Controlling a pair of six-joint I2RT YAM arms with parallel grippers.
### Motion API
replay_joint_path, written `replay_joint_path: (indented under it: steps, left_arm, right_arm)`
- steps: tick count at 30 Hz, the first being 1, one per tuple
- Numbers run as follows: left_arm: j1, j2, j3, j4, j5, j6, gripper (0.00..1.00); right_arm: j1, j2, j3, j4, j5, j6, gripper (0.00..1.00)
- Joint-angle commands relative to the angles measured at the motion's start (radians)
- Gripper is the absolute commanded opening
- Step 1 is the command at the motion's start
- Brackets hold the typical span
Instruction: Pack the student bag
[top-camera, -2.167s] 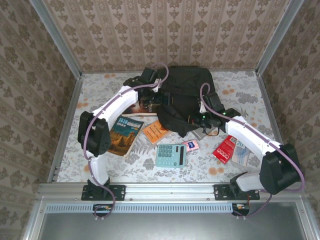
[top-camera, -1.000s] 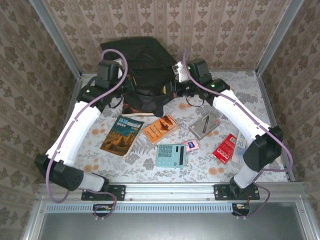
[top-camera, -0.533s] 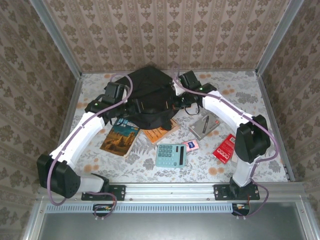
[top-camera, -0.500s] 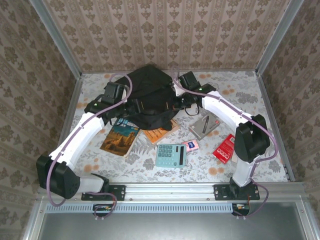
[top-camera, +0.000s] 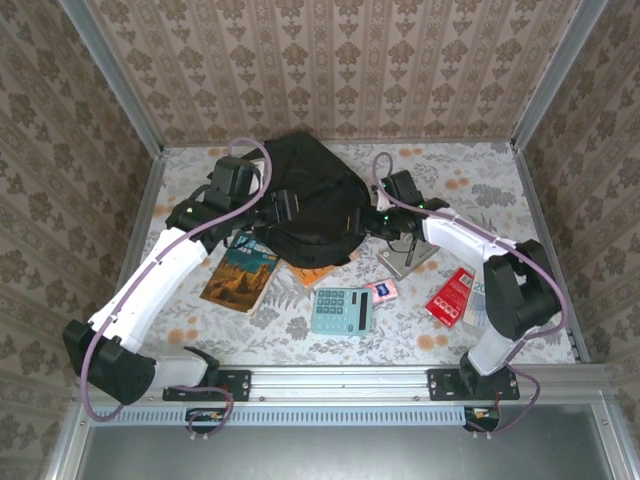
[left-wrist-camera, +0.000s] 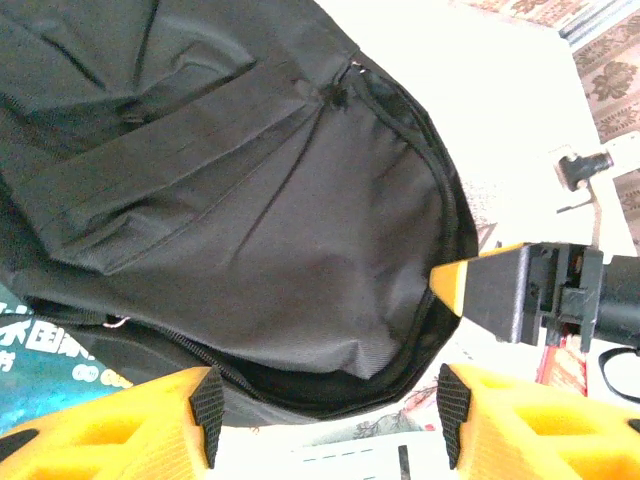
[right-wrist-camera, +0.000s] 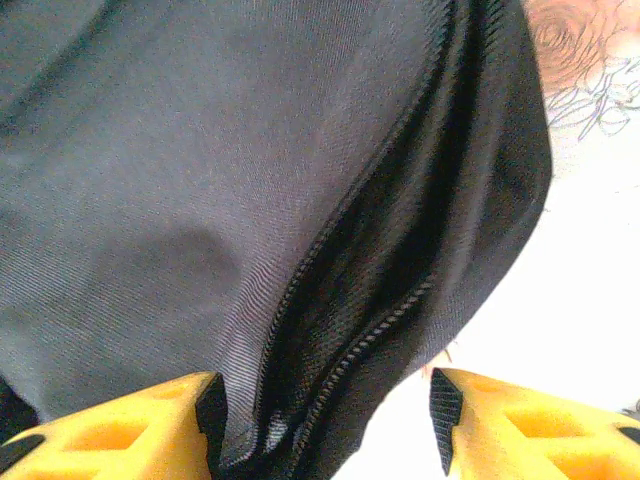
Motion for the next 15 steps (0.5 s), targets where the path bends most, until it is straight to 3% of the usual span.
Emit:
replay_joint_path:
  steps: [1,5,15]
  left_arm:
    - [-0.026,0.026,0.039,0.007,0.001,0.055,0.61]
    - [-0.056,0.072,0.095,-0.01,-0.011,0.074,0.61]
    - [-0.066,0.162,0.183,0.011,0.031,0.086,0.61]
  right_arm:
    - [-0.012,-0.051,-0.051,0.227,-0.089,0.155,0.58]
    - [-0.027,-0.037,-0.085,0.282,-0.124,0.205,0.5]
    - [-0.062,-0.03,-0.158,0.392,-0.186,0.273,0.08]
